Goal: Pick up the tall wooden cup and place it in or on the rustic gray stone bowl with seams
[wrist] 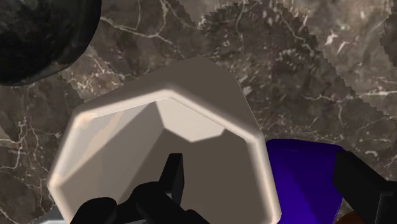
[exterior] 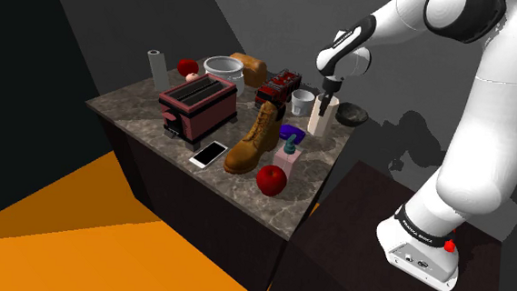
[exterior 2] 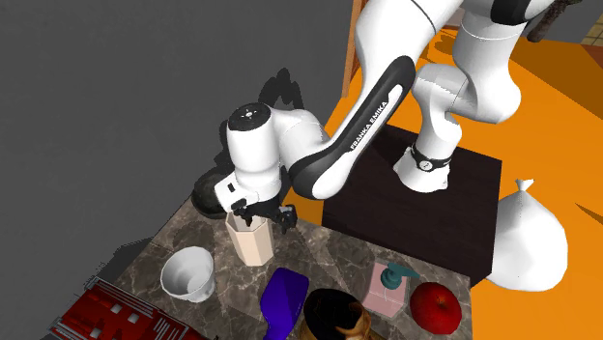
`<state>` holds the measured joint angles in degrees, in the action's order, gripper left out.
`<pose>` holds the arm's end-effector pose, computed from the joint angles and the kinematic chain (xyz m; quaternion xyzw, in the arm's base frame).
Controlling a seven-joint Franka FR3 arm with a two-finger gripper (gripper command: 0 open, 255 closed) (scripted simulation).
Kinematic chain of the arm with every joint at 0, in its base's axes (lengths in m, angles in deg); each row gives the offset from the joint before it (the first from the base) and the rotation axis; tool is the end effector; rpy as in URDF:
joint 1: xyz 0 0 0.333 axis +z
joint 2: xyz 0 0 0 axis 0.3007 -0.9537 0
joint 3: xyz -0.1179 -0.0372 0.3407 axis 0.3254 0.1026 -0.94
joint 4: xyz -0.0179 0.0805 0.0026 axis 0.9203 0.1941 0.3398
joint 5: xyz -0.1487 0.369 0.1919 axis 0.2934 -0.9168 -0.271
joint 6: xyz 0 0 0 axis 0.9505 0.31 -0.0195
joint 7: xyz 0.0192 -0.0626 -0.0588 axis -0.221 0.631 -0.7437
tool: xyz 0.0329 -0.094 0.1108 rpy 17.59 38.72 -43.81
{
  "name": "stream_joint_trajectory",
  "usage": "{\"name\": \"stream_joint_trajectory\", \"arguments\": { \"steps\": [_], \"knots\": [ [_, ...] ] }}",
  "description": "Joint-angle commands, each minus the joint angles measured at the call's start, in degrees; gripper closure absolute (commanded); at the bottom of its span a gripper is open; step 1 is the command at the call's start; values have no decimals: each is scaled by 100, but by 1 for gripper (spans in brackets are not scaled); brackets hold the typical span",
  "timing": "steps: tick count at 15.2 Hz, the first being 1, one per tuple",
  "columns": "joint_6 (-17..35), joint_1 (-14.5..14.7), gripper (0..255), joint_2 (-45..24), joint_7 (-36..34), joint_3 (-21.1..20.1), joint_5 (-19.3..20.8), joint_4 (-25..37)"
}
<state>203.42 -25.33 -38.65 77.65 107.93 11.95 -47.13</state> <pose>0.5327 -0.3158 0.2293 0.9878 0.1556 -0.0015 0.0086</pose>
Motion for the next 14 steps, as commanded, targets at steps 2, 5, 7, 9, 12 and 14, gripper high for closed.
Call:
{"name": "stream_joint_trajectory", "arguments": {
  "steps": [2, 5, 7, 9, 12, 14],
  "knots": [
    [7, -2, 0, -5, 3, -2, -4, -1],
    [6, -1, 0, -4, 2, -1, -3, -1],
    [6, -1, 255, -4, 2, -1, -3, -1],
    [6, -1, 255, -4, 2, -1, -3, -1],
    [6, -2, 255, -4, 3, -1, -3, -1],
    [6, -2, 255, -4, 3, -1, -3, -1]
  ]
}}
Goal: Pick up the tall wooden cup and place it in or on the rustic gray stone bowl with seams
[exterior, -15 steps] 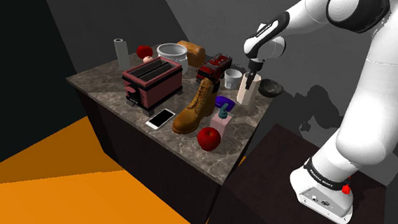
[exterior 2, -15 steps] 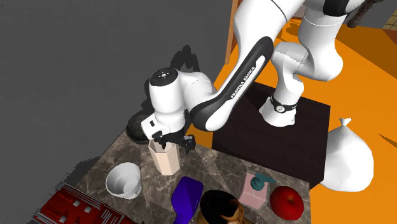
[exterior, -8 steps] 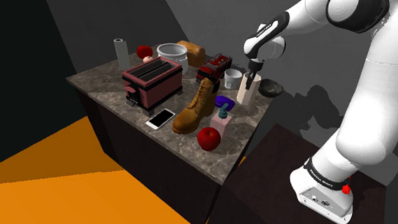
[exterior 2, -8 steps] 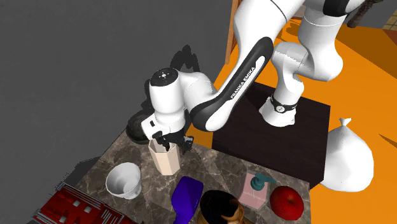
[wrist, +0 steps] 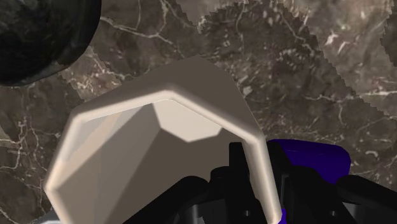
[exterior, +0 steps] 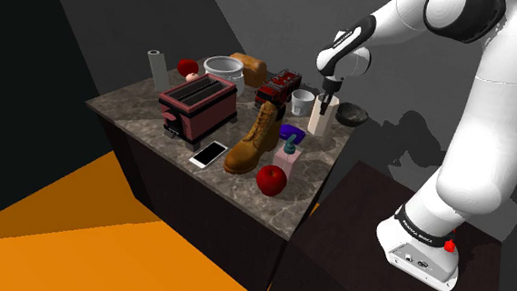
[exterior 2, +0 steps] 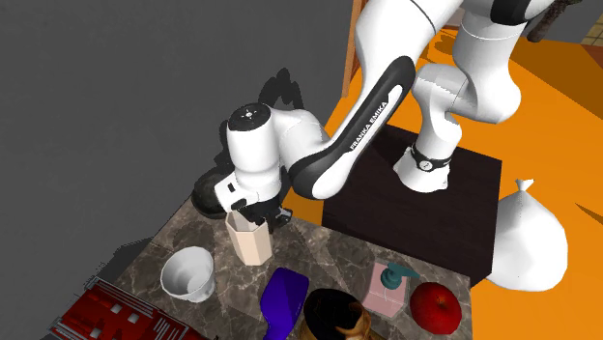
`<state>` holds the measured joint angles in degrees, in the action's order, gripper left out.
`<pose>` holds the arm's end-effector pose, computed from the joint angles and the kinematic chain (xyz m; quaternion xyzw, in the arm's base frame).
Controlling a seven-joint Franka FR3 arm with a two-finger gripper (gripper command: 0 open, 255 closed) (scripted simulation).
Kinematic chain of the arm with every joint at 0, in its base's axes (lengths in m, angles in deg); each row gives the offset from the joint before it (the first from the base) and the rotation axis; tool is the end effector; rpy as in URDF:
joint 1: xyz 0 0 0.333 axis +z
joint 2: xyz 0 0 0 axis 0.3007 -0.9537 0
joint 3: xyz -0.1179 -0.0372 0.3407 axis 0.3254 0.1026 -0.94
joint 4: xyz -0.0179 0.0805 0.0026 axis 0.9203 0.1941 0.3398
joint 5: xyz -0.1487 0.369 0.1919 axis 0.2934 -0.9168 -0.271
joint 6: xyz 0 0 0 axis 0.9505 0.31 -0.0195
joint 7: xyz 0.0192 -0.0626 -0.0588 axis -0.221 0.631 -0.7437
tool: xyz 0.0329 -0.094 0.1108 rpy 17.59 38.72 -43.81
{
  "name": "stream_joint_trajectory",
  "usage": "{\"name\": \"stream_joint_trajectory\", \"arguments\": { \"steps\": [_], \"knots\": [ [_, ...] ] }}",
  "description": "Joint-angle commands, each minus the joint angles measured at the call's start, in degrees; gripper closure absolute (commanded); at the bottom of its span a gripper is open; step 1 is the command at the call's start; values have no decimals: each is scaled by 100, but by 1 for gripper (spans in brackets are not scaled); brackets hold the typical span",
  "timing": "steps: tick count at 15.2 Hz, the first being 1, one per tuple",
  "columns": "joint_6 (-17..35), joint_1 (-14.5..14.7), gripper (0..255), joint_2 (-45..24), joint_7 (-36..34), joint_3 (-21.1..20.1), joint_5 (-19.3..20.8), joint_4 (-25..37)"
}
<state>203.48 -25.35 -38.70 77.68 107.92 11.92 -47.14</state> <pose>0.5326 -0.3160 0.2288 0.9878 0.1556 -0.0015 0.0087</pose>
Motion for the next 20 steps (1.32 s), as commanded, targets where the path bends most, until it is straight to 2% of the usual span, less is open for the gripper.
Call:
{"name": "stream_joint_trajectory", "arguments": {
  "steps": [1, 20],
  "knots": [
    [0, 0, 255, 0, 0, -1, -1, 0],
    [-1264, 186, 255, 976, -404, 227, 616, 382]
  ]
}}
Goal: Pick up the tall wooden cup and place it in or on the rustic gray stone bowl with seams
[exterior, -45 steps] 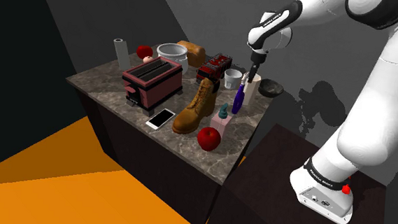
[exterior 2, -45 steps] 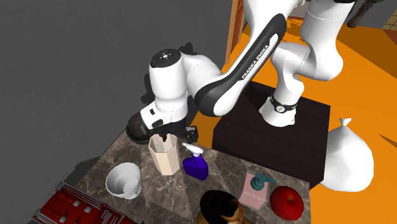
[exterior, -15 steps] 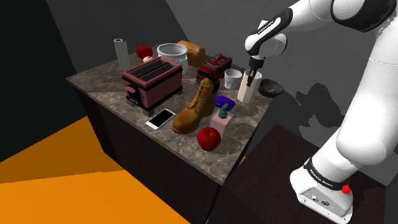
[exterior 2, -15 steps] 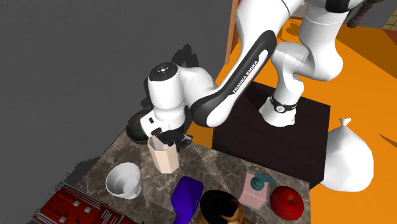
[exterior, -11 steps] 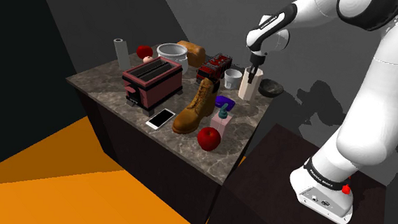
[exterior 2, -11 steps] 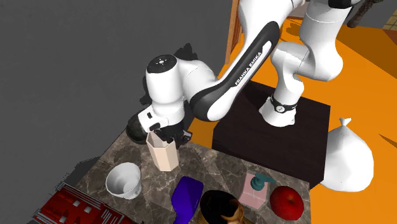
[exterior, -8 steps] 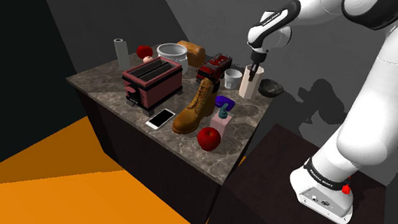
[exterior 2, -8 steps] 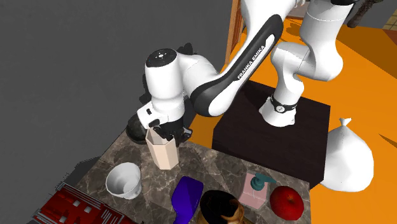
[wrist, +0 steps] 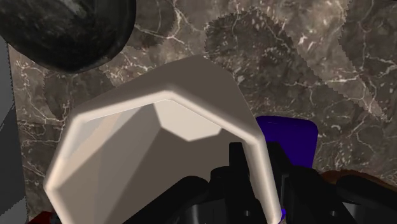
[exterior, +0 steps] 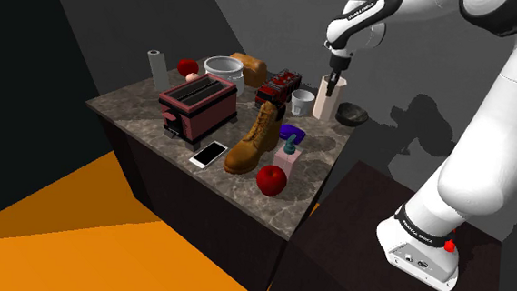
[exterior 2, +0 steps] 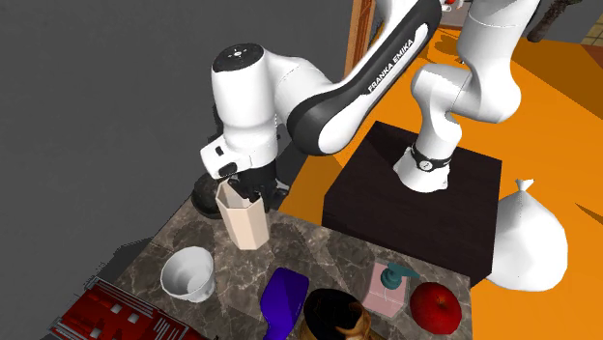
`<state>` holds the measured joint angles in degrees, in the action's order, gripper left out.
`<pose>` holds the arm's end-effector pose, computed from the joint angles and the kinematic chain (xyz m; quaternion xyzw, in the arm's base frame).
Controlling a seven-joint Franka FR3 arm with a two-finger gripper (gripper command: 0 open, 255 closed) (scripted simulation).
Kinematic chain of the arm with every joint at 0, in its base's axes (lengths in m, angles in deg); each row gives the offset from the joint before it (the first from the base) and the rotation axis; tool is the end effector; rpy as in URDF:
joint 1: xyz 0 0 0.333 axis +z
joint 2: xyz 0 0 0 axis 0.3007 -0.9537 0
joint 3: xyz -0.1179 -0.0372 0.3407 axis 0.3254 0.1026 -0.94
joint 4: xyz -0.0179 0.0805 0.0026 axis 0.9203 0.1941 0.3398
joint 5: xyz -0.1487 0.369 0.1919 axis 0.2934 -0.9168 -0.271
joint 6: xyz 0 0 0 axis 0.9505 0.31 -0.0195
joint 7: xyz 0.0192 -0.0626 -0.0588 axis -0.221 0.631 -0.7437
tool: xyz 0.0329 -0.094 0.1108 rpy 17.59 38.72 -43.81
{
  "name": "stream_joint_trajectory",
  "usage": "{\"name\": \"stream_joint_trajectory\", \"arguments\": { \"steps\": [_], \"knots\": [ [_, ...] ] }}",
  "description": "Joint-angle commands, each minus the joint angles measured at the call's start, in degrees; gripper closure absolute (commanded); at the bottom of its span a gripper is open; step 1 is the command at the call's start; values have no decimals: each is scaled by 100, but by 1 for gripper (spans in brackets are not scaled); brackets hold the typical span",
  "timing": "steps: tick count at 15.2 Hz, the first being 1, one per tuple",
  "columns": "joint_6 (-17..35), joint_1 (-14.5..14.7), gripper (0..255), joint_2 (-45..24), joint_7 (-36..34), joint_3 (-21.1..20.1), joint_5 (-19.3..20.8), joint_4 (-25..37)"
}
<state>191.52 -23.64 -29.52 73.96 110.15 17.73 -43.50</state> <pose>0.5329 -0.3179 0.3329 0.9878 0.1557 -0.0015 0.0085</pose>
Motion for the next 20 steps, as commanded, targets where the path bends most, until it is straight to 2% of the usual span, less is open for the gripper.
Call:
{"name": "stream_joint_trajectory", "arguments": {
  "steps": [1, 10, 20],
  "knots": [
    [-137, 20, 255, 100, -49, 9, 59, 51],
    [-753, 54, 255, 411, -163, 32, 235, 388],
    [-1454, -771, 255, -135, 1249, 540, -118, 1549]
  ]
}}
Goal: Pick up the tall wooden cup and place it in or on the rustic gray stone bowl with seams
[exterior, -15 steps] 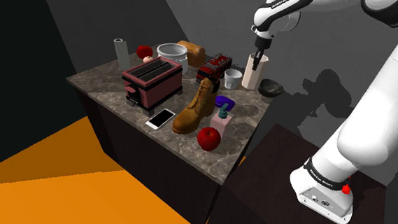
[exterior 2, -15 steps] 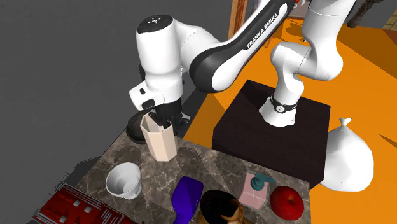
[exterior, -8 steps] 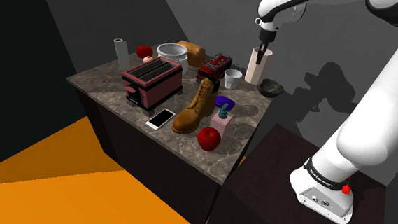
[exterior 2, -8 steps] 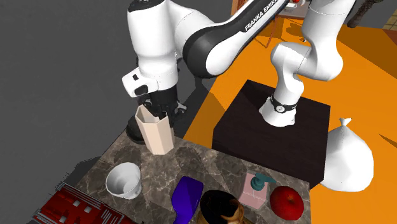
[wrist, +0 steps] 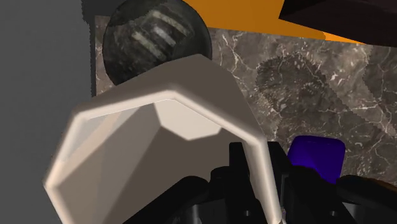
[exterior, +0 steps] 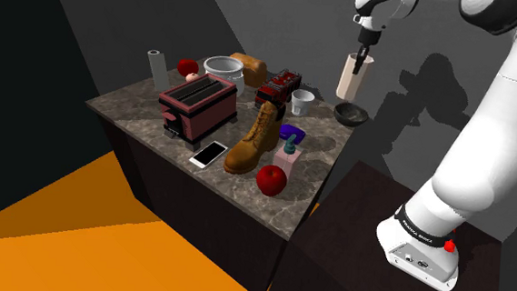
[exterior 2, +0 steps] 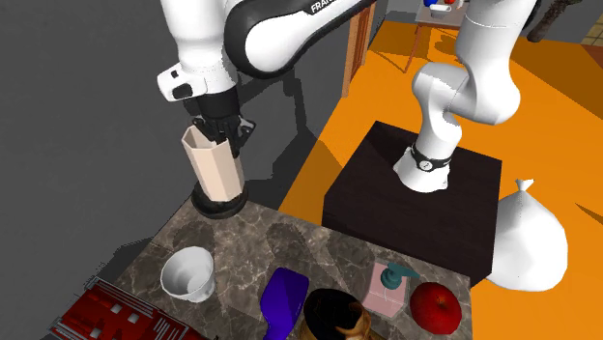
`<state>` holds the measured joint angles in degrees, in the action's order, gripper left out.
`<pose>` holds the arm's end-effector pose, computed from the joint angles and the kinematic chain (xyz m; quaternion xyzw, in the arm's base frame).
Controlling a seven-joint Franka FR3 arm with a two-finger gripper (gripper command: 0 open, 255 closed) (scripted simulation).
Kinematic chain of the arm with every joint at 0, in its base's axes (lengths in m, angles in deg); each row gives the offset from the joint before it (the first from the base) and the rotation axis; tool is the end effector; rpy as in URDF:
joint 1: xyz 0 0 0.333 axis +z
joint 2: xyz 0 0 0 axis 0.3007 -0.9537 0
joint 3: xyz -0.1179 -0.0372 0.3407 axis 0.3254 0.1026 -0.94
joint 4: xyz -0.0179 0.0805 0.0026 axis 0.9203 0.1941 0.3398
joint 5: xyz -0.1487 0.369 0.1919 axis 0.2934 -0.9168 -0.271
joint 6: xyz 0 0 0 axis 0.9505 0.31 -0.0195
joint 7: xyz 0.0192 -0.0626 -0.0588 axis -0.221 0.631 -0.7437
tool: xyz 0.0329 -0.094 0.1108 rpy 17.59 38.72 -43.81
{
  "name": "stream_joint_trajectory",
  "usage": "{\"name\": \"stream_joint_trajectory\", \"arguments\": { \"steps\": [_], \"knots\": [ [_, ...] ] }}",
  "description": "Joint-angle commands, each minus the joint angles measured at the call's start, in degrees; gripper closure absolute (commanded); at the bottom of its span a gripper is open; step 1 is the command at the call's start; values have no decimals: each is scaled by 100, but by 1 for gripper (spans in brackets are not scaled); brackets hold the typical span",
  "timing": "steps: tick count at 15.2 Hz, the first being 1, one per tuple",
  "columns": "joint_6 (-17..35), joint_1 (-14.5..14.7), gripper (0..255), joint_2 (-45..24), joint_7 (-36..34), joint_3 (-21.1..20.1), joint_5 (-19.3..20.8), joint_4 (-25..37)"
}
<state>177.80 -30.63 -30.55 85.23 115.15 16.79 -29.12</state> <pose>0.4940 -0.4377 0.4317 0.9879 0.1547 -0.0016 0.0085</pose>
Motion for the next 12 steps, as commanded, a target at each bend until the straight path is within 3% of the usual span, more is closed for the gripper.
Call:
{"name": "stream_joint_trajectory", "arguments": {
  "steps": [1, 6, 12],
  "knots": [
    [-166, -169, 255, -122, 266, 80, -79, 268],
    [-675, -761, 255, -711, 1006, 250, -428, 1260],
    [-248, -760, 255, -795, 1047, 214, -490, 903]
  ]
}}
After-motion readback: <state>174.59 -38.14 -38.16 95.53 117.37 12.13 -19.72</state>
